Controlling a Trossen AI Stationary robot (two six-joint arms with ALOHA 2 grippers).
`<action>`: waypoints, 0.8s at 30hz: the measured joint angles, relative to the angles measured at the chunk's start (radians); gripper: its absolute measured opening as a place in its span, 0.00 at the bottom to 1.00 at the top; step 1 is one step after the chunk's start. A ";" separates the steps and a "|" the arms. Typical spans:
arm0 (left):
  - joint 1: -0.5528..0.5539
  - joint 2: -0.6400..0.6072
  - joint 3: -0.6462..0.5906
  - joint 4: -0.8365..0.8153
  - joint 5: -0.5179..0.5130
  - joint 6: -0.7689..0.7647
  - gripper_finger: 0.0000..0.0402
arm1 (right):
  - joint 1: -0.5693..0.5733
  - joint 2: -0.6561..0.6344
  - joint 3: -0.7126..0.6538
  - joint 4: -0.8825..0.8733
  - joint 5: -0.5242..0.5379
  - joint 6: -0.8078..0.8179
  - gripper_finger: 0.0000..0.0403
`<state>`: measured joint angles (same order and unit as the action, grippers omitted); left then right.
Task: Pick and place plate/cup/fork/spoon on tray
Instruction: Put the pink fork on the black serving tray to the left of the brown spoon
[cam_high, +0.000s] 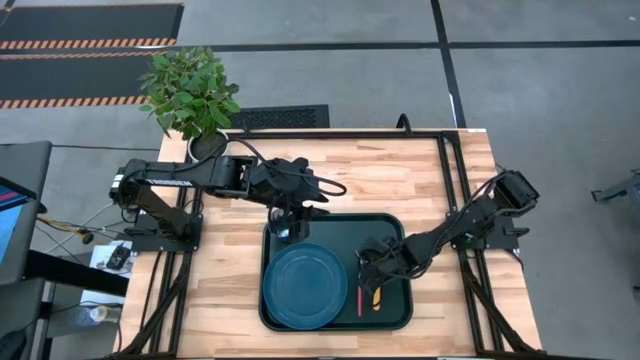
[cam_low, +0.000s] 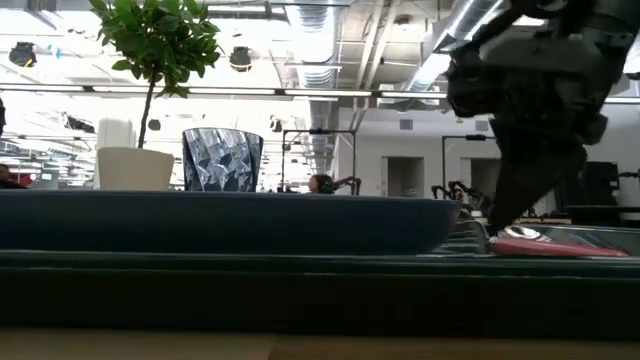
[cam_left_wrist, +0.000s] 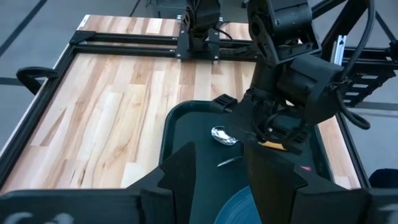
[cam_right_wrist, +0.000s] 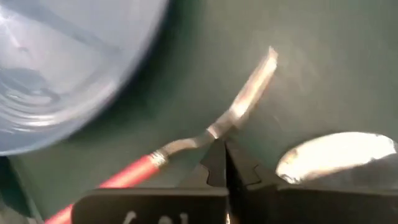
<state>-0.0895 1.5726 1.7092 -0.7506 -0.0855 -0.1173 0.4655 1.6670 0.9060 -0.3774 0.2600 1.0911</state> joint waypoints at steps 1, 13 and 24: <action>0.000 0.000 0.000 0.000 -0.001 0.000 0.30 | 0.000 0.001 -0.001 -0.013 -0.003 0.007 0.01; 0.000 0.000 0.000 0.000 -0.002 0.000 0.30 | 0.012 -0.015 0.001 0.087 0.034 -0.006 0.01; 0.000 0.001 0.000 -0.001 -0.005 0.008 0.30 | -0.010 0.050 -0.001 0.072 0.004 -0.019 0.02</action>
<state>-0.0891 1.5734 1.7092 -0.7517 -0.0910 -0.1093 0.4553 1.7172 0.9054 -0.3053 0.2636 1.0725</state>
